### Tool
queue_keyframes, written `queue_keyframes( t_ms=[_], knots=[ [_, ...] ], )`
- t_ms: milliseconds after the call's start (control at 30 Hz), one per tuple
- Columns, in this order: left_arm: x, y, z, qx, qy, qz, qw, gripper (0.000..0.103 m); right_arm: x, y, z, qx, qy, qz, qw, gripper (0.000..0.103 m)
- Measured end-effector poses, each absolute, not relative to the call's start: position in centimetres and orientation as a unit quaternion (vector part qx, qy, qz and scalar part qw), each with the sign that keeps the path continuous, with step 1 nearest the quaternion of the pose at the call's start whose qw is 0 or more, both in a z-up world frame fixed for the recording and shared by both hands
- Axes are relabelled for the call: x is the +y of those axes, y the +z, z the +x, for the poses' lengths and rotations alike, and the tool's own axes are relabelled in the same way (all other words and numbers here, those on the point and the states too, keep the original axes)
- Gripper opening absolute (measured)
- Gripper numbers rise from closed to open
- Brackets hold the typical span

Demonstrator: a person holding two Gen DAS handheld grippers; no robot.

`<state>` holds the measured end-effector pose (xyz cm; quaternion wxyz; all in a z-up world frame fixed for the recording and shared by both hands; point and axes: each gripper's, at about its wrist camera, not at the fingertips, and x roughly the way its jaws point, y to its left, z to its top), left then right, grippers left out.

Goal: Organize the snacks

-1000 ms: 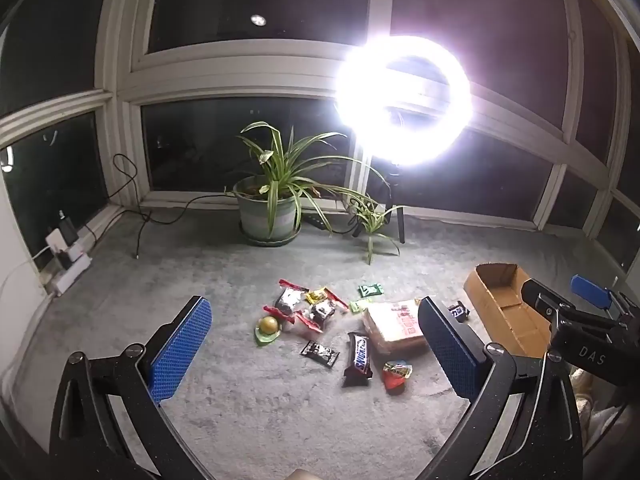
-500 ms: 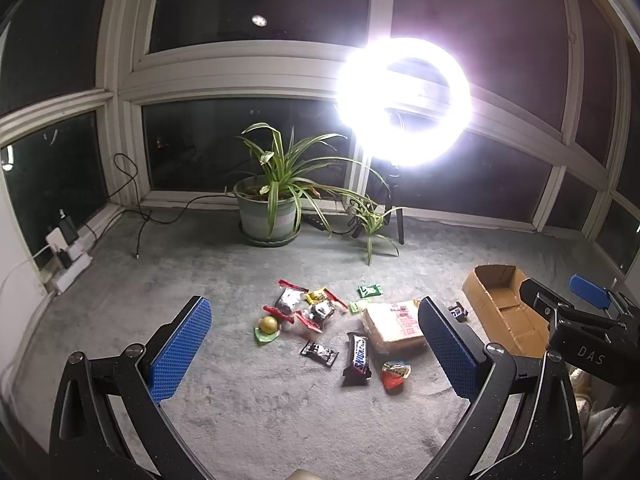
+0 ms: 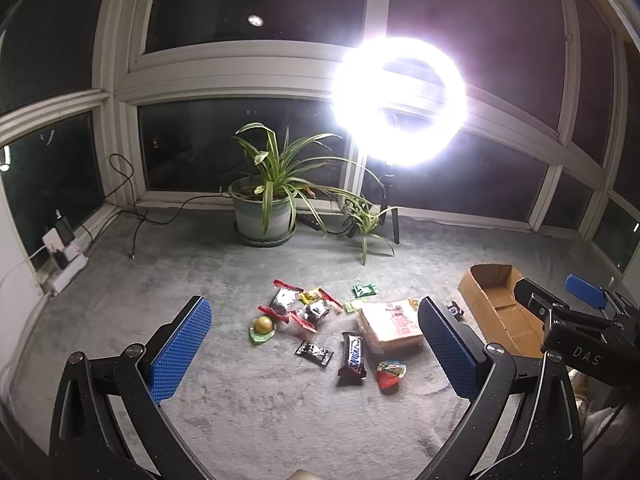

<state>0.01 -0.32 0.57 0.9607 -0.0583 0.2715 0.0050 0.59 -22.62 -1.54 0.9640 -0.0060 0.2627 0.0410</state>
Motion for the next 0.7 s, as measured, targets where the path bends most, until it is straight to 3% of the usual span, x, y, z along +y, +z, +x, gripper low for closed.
queue_keyframes(
  t_ms=[700],
  knots=[
    [-0.36,0.45,0.07,0.272,0.001,-0.063,0.96,0.102,-21.98,-1.39,0.92,0.265,0.041,-0.006,0.963,0.103]
  ],
)
